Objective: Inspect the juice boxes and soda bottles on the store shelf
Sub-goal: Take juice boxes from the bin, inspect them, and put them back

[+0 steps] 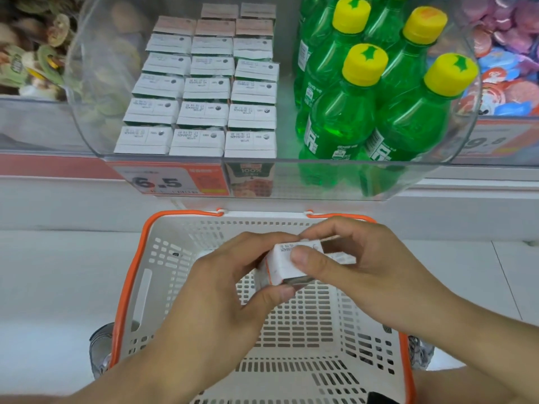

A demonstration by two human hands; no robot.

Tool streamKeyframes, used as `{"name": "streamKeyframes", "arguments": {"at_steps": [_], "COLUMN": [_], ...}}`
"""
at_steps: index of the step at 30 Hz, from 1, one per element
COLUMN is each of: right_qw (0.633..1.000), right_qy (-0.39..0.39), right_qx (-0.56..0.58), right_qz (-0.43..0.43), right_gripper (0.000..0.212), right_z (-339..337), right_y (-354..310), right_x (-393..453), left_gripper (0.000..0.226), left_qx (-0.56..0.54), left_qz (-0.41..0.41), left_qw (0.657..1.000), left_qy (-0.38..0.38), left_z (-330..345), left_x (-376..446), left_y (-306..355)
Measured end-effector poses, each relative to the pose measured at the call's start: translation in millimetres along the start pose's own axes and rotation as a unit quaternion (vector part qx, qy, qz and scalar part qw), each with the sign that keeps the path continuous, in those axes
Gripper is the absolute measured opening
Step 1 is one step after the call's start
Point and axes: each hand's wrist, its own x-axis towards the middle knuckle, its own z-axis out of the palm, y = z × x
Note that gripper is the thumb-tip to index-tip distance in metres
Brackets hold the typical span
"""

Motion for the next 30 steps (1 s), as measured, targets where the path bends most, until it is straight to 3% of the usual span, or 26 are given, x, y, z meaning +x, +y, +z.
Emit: {"name": "streamKeyframes", "arguments": {"at_steps": [3,10,15,30], "right_qw": [0.993,0.992,0.985,0.999], "right_qy": [-0.059,0.01,-0.028,-0.038], "right_qx": [0.088,0.124,0.169,0.034], "right_qz": [0.05,0.022,0.034,-0.014], "right_gripper": [0.041,0.033,0.021,0.034], "right_z": [2,2,-1,-10], "right_y": [-4,-1,-1,-4], "right_x": [0,2,6,5], "left_gripper": [0.047,0.041,0.042,0.047], "left_qx": [-0.013,0.074,0.041,-0.075], "left_qz": [0.013,0.054,0.033,-0.015], "left_qw": [1.0,0.995,0.997,0.995], "left_qy": [0.004,0.05,0.065,0.071], "left_z": [-1,0,-1,-1], "left_x": [1,3,5,6], "left_y": [2,4,-1,5]}}
